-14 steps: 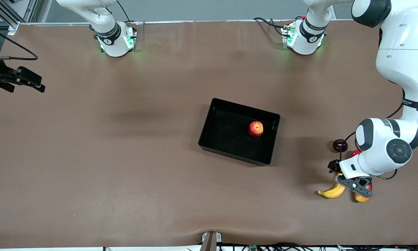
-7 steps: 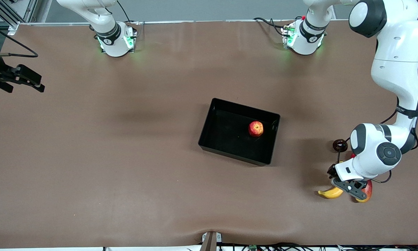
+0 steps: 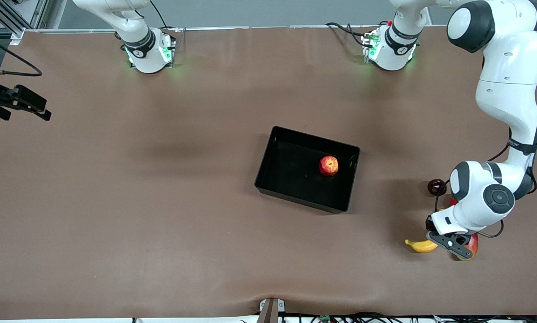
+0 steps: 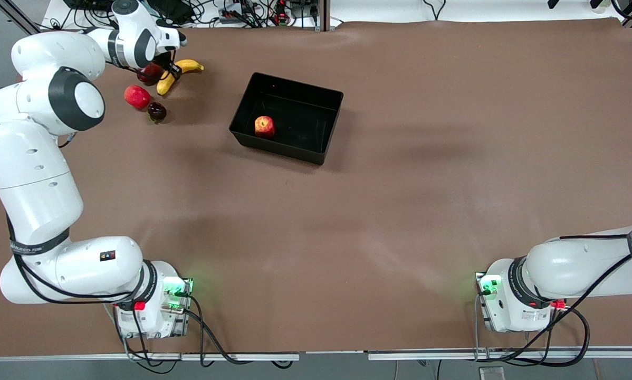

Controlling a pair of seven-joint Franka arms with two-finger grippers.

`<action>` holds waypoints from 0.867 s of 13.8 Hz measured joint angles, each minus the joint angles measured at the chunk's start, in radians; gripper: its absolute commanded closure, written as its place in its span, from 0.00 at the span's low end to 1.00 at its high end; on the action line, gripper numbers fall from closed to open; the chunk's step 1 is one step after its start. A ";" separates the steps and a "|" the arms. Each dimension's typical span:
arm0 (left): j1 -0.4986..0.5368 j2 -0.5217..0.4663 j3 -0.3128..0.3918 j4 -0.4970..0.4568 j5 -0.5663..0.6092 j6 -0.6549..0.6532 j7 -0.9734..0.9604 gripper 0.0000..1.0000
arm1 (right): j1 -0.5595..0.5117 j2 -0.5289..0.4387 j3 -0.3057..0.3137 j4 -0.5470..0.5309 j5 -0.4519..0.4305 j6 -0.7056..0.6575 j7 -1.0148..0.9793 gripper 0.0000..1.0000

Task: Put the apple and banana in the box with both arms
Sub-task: 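Lower the left gripper onto the yellow banana and grasp it, then carry the banana over the box with the left gripper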

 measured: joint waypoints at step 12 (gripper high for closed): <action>-0.193 -0.259 -0.151 0.010 0.000 -0.511 -0.482 1.00 | 0.000 0.000 -0.020 0.003 -0.001 -0.003 -0.108 0.00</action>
